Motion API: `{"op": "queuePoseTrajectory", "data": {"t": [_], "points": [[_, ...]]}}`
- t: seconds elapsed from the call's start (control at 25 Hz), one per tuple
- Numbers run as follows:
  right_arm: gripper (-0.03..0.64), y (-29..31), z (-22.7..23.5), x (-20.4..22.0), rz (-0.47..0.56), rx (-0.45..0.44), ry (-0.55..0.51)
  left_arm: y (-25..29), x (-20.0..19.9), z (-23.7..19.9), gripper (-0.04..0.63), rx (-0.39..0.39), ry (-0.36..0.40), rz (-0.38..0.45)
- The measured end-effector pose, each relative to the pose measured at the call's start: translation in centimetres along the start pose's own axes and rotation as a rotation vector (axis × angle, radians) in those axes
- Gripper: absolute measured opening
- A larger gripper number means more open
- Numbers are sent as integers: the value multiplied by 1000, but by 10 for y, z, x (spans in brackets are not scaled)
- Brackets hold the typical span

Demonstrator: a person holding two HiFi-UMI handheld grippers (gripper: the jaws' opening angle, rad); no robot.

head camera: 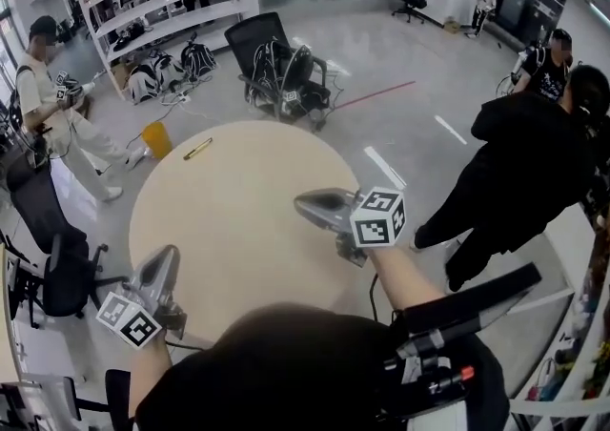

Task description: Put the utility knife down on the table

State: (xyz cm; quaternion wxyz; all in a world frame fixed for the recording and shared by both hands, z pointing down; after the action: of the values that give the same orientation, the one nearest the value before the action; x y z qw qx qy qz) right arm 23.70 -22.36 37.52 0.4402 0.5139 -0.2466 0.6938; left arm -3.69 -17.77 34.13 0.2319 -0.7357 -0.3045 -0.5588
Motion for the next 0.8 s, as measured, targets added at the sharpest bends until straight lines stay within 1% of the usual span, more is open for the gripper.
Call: {"op": "queuePoseTrajectory", "data": {"t": [0.16,0.36,0.56,0.8], "points": [[14,-14,-2,14,4,-43,25,0,13,21,-3,-29,-2,-35],[14,-12,-18,25,4,-72,60,-13,14,35,-3,-31,6,-48],[14,13,-51,30,-10,-46,44,-44,9,12,-3,-1,-13,-22],[14,62,-102,35,-1,-25,49,-102,-2,-25,-3,29,-12,1]]}}
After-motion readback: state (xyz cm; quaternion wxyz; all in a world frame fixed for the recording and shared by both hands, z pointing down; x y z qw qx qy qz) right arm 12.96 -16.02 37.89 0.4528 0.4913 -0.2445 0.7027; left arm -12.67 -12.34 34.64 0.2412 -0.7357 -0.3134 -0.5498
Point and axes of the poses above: the fingertips, and each gripper's own axes: y forward along the fingers, z to its right, x out of its underside, the point moved 2 cm from there along -y, backward along the fingers, and after that the axes turned 1 degree about y, right-handed, at the moved point
